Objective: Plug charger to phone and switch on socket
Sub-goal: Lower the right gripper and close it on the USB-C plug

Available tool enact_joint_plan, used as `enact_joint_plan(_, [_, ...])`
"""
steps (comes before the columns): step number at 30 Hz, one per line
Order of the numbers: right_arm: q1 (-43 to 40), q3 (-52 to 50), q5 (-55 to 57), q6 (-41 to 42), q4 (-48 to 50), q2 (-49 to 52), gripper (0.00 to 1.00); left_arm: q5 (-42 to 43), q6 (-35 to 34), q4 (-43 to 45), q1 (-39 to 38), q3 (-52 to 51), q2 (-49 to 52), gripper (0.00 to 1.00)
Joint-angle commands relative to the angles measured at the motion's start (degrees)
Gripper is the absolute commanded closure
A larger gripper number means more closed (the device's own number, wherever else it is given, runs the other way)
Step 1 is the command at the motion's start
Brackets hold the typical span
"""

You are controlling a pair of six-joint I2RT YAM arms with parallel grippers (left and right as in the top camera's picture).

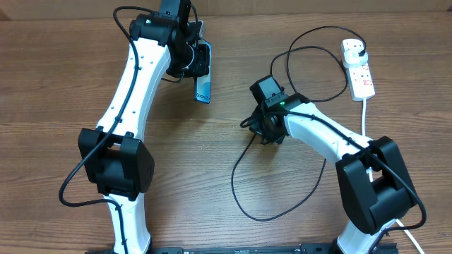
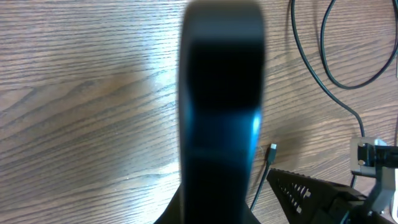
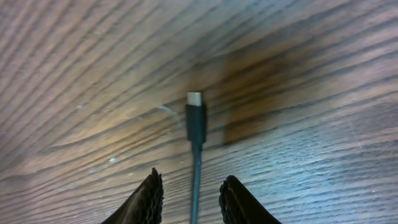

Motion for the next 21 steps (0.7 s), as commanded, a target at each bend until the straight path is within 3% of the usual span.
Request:
enact_joint_plan(1, [0.15, -1.68, 1.55, 0.79, 1.9, 0.31, 0.69, 0.17, 0.22, 0.13, 0.22, 0.15, -0.17, 0.96])
enact_joint_plan(21, [0.15, -2.47, 2.36, 0.15, 6.25, 4.15, 0.69, 0.52, 0.22, 0.2, 0.22, 0.15, -0.2, 0.96])
